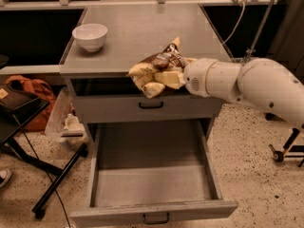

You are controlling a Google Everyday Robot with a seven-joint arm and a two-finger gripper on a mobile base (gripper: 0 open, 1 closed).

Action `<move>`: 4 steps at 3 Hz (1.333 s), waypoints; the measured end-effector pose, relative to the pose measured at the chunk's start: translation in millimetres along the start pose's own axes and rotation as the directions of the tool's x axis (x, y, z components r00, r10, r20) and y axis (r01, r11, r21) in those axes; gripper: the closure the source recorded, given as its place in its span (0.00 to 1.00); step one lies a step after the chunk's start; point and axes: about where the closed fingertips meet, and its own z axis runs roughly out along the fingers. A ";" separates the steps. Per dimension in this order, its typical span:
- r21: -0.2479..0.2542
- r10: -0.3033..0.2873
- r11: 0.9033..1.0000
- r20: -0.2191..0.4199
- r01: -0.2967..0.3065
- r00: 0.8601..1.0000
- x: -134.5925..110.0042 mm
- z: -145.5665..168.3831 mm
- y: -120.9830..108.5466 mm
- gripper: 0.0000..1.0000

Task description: Place brown chip bag into middle drawer

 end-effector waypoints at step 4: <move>-0.328 -0.063 0.945 -0.198 -0.005 0.978 119.9 -24.5 67.3 1.00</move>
Offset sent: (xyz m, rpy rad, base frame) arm -0.1278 -0.0277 -0.0456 -0.0108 -0.0756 0.2788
